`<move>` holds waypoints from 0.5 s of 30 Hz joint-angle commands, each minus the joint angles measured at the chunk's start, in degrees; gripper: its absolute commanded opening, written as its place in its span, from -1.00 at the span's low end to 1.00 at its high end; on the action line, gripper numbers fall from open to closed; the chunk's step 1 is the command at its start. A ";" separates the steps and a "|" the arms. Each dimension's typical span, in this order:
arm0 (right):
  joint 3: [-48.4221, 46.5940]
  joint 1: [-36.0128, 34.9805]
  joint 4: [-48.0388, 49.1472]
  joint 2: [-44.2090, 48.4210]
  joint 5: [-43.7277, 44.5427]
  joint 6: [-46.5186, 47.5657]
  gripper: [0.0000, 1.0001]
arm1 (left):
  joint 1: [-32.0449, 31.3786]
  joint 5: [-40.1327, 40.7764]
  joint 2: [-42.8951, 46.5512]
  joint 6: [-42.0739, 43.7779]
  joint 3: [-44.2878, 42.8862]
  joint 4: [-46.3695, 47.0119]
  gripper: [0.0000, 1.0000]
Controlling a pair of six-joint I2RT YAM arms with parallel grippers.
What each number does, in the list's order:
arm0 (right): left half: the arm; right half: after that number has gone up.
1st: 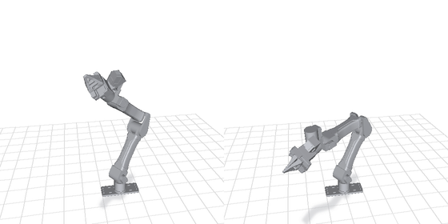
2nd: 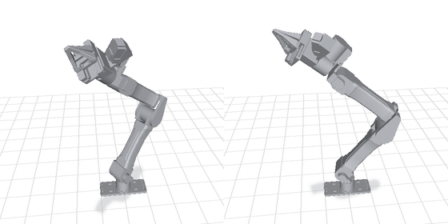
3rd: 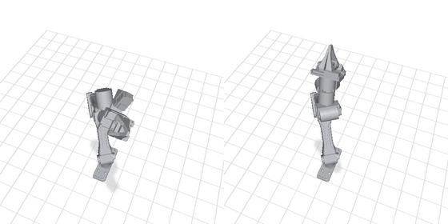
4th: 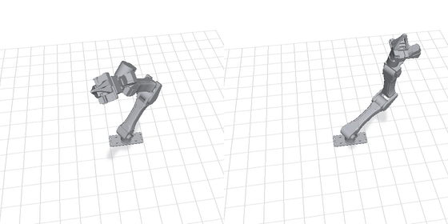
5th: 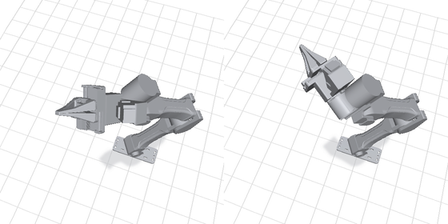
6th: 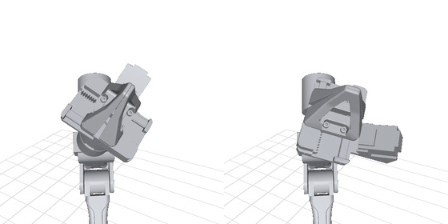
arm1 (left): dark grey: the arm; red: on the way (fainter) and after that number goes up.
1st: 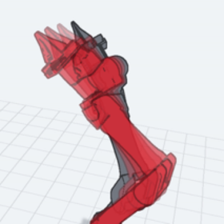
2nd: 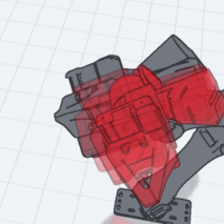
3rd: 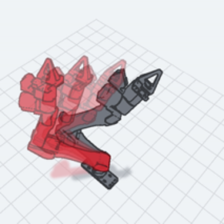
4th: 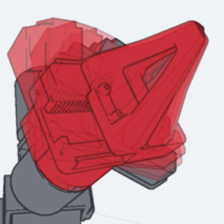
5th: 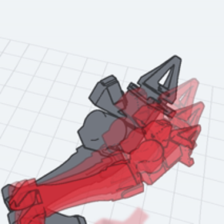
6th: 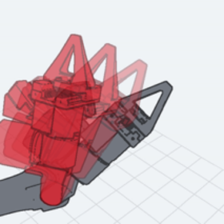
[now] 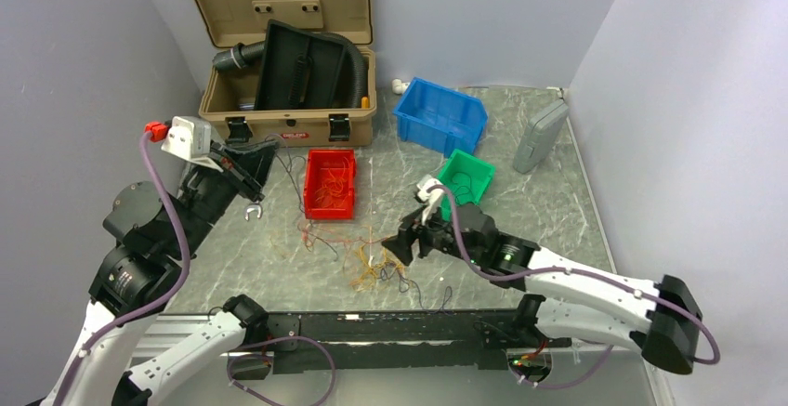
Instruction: Untangle the cables
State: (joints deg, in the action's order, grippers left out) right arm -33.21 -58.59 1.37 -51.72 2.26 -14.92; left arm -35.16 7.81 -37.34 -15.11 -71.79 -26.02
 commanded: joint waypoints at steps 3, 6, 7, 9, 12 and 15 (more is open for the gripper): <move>-7.60 -0.28 23.01 -12.00 -16.54 7.80 0.57 | 0.10 -5.89 -1.10 -0.86 -3.71 1.91 -1.00; -11.73 -0.41 25.27 -17.92 -17.75 9.83 0.60 | 0.14 -7.28 -1.62 -1.32 -5.20 1.49 -1.00; -12.85 -0.33 25.46 -19.57 -17.57 10.24 0.60 | 0.10 -8.26 -1.72 -1.44 -5.73 1.29 -1.00; -14.49 -0.30 25.97 -21.98 -17.31 10.91 0.59 | 0.13 -8.91 -1.84 -1.61 -6.48 0.99 -1.00; -15.46 -0.40 26.97 -23.80 -17.51 10.59 0.58 | 0.12 -9.44 -1.71 -1.75 -7.11 0.97 -1.00; -15.24 -0.42 28.09 -24.27 -17.78 10.00 0.58 | 0.09 -10.00 -1.77 -1.68 -7.65 1.01 -1.00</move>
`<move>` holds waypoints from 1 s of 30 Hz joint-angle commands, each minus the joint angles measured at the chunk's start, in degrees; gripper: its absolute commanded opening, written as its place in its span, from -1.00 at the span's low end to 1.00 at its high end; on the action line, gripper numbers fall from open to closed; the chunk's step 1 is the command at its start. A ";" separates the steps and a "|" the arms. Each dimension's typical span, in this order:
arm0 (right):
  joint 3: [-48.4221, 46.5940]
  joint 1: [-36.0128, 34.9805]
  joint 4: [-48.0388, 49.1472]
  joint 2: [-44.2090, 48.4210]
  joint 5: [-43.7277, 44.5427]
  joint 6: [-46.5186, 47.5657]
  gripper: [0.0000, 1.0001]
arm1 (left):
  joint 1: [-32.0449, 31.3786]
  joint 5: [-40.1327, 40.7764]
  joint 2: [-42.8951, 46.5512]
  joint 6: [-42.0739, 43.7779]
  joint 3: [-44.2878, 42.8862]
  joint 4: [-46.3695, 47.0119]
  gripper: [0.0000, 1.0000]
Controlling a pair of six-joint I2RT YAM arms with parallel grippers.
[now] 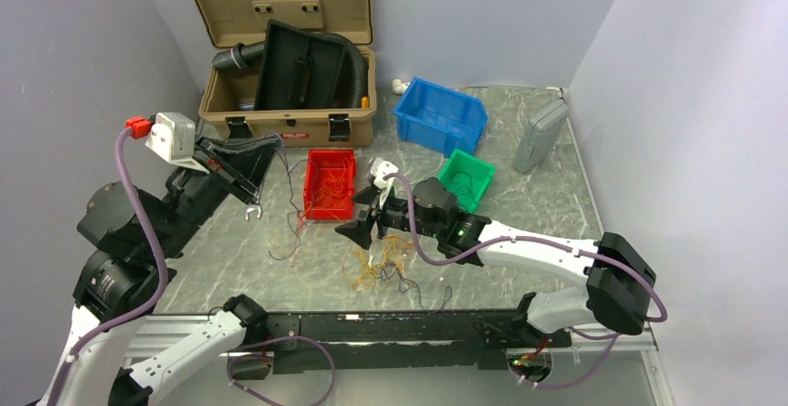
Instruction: Untangle the cables
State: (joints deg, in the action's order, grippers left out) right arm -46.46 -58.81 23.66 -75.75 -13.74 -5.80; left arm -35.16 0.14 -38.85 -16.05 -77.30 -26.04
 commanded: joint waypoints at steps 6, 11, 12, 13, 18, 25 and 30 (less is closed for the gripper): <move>-3.10 -0.25 5.01 -1.85 -2.60 2.24 0.59 | 0.13 -4.33 -0.63 -1.15 -3.31 0.45 -1.00; -6.35 -1.35 3.76 -5.31 -5.02 4.29 0.61 | 0.09 -6.53 -0.88 -2.18 -4.22 0.43 -1.00; -7.31 -1.66 3.50 -6.20 -4.57 4.80 0.61 | 0.11 -6.82 -0.88 -2.22 -4.41 0.30 -1.00; -8.04 -1.80 3.30 -7.45 -3.72 5.24 0.61 | 0.12 -7.09 -0.88 -2.29 -4.48 0.12 -1.00; -11.71 -2.11 2.99 -10.90 -1.77 7.22 0.59 | 0.15 -7.72 -0.29 -2.71 -4.81 -0.23 -1.00; -13.62 -3.33 5.59 -13.51 -5.67 7.57 0.58 | 0.13 -8.84 -0.55 -3.52 -4.62 0.03 -1.00; -16.28 -5.12 5.18 -16.42 -3.69 9.78 0.55 | 0.13 -8.60 -1.11 -3.85 -5.14 -0.14 -1.00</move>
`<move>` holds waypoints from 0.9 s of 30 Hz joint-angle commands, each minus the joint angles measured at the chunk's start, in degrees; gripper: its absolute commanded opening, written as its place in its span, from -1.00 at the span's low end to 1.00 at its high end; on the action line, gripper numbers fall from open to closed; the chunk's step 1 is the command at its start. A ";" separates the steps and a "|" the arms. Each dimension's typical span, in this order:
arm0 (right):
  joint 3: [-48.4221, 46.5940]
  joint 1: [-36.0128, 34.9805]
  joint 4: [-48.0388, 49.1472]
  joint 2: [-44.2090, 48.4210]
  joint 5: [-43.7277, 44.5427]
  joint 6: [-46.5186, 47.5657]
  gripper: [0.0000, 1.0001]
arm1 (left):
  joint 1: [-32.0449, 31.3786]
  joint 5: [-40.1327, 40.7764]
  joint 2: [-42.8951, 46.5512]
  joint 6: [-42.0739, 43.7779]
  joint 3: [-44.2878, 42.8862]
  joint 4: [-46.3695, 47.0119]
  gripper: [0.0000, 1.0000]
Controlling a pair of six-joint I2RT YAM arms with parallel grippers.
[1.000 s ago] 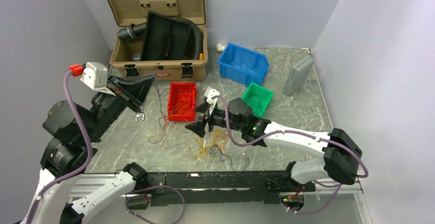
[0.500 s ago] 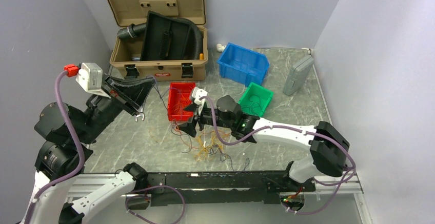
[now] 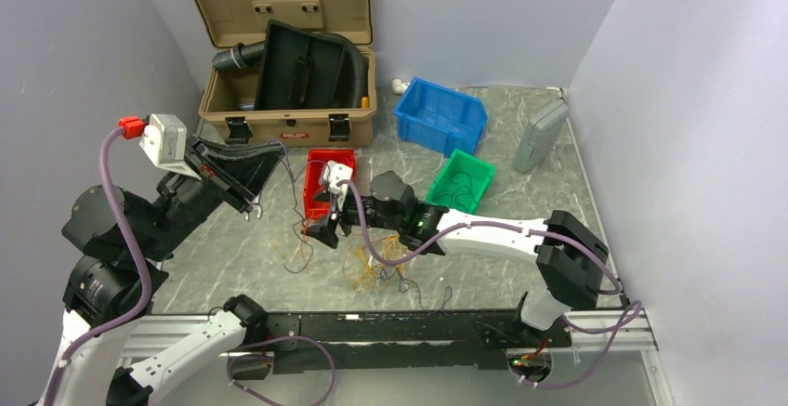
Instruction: Untangle the cables
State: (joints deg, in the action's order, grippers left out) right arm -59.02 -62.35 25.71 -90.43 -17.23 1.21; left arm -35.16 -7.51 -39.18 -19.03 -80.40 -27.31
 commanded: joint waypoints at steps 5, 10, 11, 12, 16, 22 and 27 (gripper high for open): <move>-5.11 -1.94 4.68 -3.11 -0.89 3.66 0.43 | 0.10 -0.46 -1.59 -0.90 -3.03 -0.15 -1.00; -6.30 -2.20 3.27 -3.11 -1.87 3.27 -0.67 | 0.14 0.28 -1.35 -0.43 -3.52 -0.87 -1.00; -5.57 -2.16 3.76 -2.44 -1.39 2.88 -0.85 | 0.17 0.75 -1.22 -0.24 -3.58 -1.15 -1.00; -4.61 -2.16 4.27 -1.75 -0.54 2.57 -0.98 | 0.14 1.49 -1.10 0.06 -3.68 -1.56 -1.00; 0.24 -2.08 5.42 1.76 4.62 1.26 -1.00 | 0.09 6.00 -0.66 1.51 -4.67 -3.71 -1.00; 10.34 -2.00 5.17 8.69 14.91 -4.22 -1.00 | 0.13 25.25 0.01 5.25 -9.31 -10.62 -1.00; 20.55 -1.82 1.80 17.12 24.81 -11.92 -1.00 | 0.13 46.80 2.09 8.37 -9.35 -14.01 -1.00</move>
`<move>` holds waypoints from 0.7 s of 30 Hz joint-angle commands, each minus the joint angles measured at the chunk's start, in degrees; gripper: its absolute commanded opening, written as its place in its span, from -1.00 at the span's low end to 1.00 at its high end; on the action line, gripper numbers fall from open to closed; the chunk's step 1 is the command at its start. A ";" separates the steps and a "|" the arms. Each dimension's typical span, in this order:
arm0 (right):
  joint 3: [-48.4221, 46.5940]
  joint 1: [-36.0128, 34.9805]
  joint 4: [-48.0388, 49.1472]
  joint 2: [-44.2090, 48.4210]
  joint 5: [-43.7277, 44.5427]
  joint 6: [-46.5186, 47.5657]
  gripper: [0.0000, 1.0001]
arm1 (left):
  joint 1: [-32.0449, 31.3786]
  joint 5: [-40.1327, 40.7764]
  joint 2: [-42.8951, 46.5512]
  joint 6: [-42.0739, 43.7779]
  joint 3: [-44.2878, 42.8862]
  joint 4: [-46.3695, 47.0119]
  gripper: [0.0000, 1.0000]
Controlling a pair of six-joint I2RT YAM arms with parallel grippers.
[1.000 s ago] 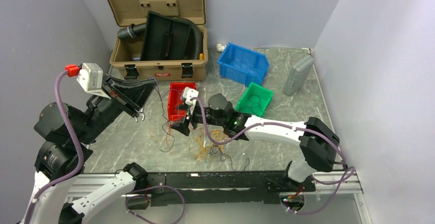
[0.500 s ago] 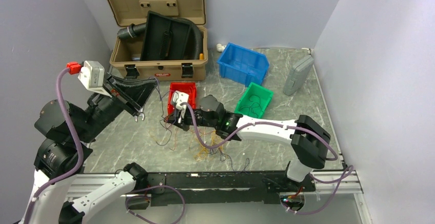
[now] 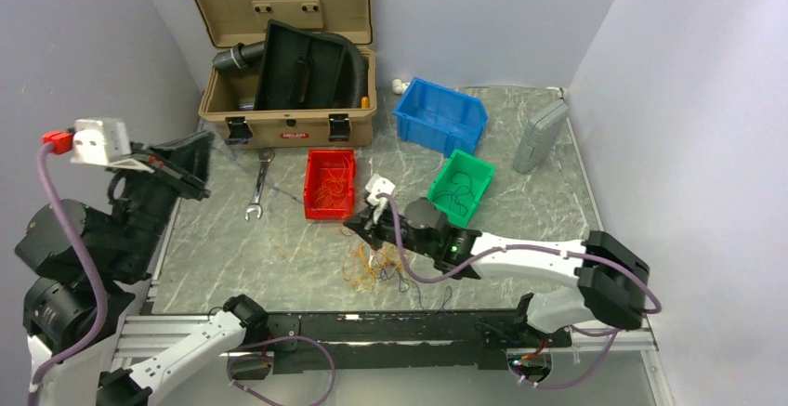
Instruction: Untangle the cables
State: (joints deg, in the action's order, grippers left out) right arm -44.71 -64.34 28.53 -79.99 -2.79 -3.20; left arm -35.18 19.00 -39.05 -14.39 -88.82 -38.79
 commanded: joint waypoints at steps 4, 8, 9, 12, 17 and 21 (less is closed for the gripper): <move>11.99 0.57 -9.36 14.92 18.77 -14.26 -1.00 | 0.15 29.43 4.09 4.61 1.82 -1.74 -1.00; 13.82 1.12 -22.55 23.26 27.87 -23.42 -1.00 | 0.15 31.55 4.83 3.57 3.61 -1.70 -1.00; 14.11 1.18 -25.67 25.06 29.36 -25.50 -1.00 | 0.17 30.91 4.74 3.12 3.79 -1.87 -1.00; 15.10 1.22 -30.98 30.57 28.55 -27.19 -1.00 | 0.16 23.08 4.83 2.00 5.53 -0.05 -1.00; 13.80 1.27 -43.42 34.41 33.86 -31.29 -1.00 | 0.13 19.84 1.08 -0.99 4.56 -2.36 -1.00; 11.77 1.31 -45.86 33.66 25.92 -27.10 0.54 | 0.17 9.04 -0.18 -1.58 6.23 0.99 -1.00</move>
State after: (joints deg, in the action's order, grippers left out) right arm -29.82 -62.96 -10.24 -46.06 26.79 -31.83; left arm -35.16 38.57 -37.36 -14.33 -83.00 -40.95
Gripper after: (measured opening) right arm 0.344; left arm 0.012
